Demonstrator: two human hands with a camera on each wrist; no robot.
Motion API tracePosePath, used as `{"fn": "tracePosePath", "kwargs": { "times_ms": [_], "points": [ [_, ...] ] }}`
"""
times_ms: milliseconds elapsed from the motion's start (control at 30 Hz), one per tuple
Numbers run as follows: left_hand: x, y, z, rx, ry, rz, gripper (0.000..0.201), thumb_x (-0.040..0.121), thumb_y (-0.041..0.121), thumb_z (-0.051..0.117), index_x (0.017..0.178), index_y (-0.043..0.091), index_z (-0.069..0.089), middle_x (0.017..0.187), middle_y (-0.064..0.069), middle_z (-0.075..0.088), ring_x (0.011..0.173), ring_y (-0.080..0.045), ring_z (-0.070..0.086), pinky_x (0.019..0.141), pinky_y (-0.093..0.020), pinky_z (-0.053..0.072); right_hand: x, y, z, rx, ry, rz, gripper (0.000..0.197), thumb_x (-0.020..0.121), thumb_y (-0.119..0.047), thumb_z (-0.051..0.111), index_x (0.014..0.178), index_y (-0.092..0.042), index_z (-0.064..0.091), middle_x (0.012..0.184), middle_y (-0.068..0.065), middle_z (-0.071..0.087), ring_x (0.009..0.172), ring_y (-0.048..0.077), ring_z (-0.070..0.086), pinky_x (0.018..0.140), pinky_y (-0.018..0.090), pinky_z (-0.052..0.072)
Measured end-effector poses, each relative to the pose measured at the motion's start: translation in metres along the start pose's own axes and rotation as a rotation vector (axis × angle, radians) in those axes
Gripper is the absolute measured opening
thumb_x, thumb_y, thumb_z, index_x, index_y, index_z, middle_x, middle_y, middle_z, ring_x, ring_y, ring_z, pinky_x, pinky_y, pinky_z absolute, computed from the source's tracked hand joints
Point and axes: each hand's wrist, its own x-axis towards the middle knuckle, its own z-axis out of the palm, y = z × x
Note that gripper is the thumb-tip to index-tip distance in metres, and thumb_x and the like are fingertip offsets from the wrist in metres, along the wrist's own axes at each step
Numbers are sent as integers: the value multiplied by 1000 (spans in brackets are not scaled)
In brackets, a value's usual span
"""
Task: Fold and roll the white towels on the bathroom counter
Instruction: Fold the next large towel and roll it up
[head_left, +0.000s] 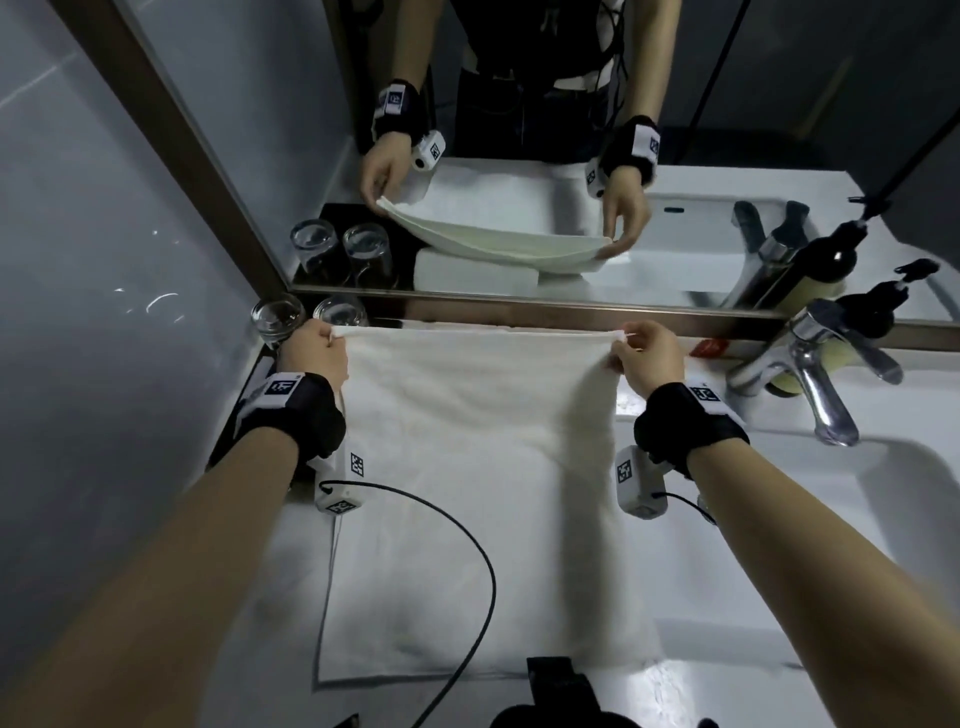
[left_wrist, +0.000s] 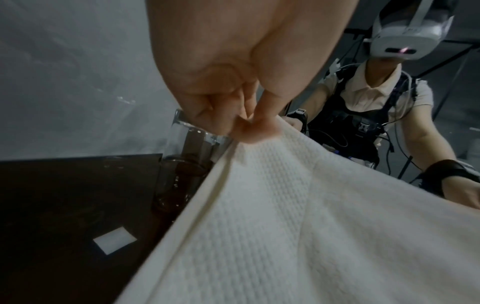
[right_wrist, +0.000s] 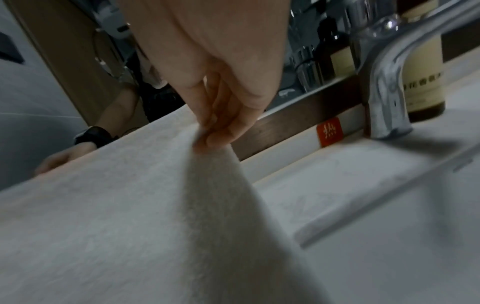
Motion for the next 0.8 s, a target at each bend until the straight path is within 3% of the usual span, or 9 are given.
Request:
{"fn": "tracePosePath", "kwargs": {
  "times_ms": [67,167,267,400,500,567,667,733,800],
  "points": [
    [3,-3,10,-124,-24,-7,14,95,7,43,104,16,49,105,-12,62,64,-24,66,65,-34,50,3,2,8,57,-88,-7,35,87,5,49,119,-5,58,113,13,63,75,22,66,81,34,56],
    [0,-9,18,-219,-38,60,26,89,-5,46,110,10,52,109,-13,59,80,-29,66,68,-35,51,-1,11,12,42,-169,10,47,88,4,45,130,-14,50,130,8,51,95,32,66,87,44,54],
    [-9,-19,20,-182,-64,92,41,82,-5,59,120,9,52,119,-10,59,103,-29,60,87,-35,49,-16,24,11,10,-194,49,44,87,3,43,127,-15,53,129,10,54,93,30,67,88,46,54],
    [-26,-31,18,-108,-31,92,49,82,-1,60,128,10,48,131,-9,53,117,-24,51,91,-23,35,-42,43,4,-27,-195,76,38,87,0,47,120,-14,59,120,12,62,95,30,65,90,44,52],
    [-43,-43,13,-101,-40,83,42,83,0,58,124,8,50,127,-12,54,98,-21,56,86,-25,39,-64,60,-1,-166,-270,135,39,90,-12,56,129,-9,51,126,15,57,109,29,57,92,35,46],
    [-58,-58,9,-82,-39,84,29,83,3,59,111,7,55,111,-14,61,86,-24,58,78,-29,43,-79,74,-5,-204,-371,266,53,90,-16,59,139,-8,39,135,16,49,119,30,51,96,35,43],
    [-86,-85,4,37,-75,41,5,85,13,61,86,13,57,90,-11,65,87,-30,60,71,-28,42,-105,90,-10,-127,-486,491,68,89,-30,61,144,-12,26,134,11,46,110,26,49,86,36,42],
    [-106,-105,4,160,-169,-12,10,86,23,61,82,16,54,94,-12,67,86,-28,59,73,-27,40,-119,100,-14,-139,-552,549,62,88,-40,60,138,-13,36,127,5,48,111,25,49,86,38,43],
    [-126,-123,6,276,-299,-73,20,87,32,61,90,14,54,106,-11,64,94,-27,57,79,-28,39,-128,106,-18,-163,-580,535,42,85,-42,62,113,-12,52,109,7,53,101,25,53,81,36,42]
  ]
}}
